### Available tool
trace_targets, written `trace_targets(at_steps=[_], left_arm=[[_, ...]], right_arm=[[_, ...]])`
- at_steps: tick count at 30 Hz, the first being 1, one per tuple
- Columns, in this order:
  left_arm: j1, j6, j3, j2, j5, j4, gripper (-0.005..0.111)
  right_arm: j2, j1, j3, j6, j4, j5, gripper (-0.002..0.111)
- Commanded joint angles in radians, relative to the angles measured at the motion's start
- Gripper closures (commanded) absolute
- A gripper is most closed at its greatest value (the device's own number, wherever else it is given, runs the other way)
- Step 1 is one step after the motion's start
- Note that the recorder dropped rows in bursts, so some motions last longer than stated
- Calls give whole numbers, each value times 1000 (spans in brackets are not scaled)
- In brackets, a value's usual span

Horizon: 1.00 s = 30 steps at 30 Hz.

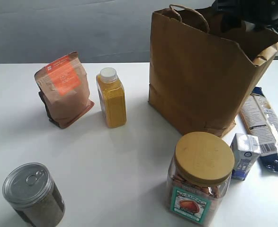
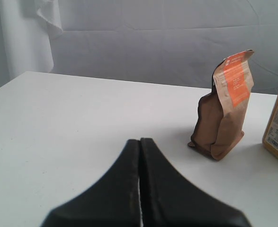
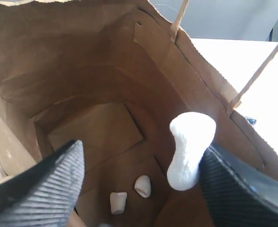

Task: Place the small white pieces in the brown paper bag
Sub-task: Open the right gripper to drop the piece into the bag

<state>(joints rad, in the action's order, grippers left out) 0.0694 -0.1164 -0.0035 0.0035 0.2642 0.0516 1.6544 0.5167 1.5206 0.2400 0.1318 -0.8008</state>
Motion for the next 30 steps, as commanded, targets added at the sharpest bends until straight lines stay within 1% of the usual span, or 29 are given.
trace_targets(at_steps=[1,6,9,10,12,16,17,19,21,24,26,28,30], left_arm=[[-4,-4,4,-3,-5,-8,107],[-4,-4,4,-3,-5,-8,107],[-4,-4,4,-3,-5,-8,107],[-4,-4,4,-3,-5,-8,107],[-4,-4,4,-3,-5,-8,107],[-4,-4,4,-3,-5,-8,107],[-4,-4,4,-3,-5,-8,107],[-4,-4,4,-3,-5,-8,107],[-4,-4,4,-3,-5,-8,107],[-4,-4,4,-3,-5,-8,107],[-4,-4,4,-3,-5,-8,107],[-4,-4,4,-3,-5,-8,107],[-4,-4,4,-3,-5,-8,107]], right_arm=[[-9,-8,11,-13,-5,-3,39],[-9,-8,11,-28,-1,-6,36],[-9,-8,11,-30,-1,-11,39],[-9,-8,11,-32,-1,-13,41],[-9,-8,11,-30,-1,-22,54],[-9,-8,11,4,26,-17,101],[-9,-8,11,3,27,-15,108],[-9,-8,11,6,49,-14,108],[-9,-8,11,4,60,-16,104],[-9,-8,11,-5,60,-24,87],[-9,-8,11,-5,60,-31,64],[-9,-8,11,-5,60,-43,39],[-9,-8,11,-5,60,-59,23]])
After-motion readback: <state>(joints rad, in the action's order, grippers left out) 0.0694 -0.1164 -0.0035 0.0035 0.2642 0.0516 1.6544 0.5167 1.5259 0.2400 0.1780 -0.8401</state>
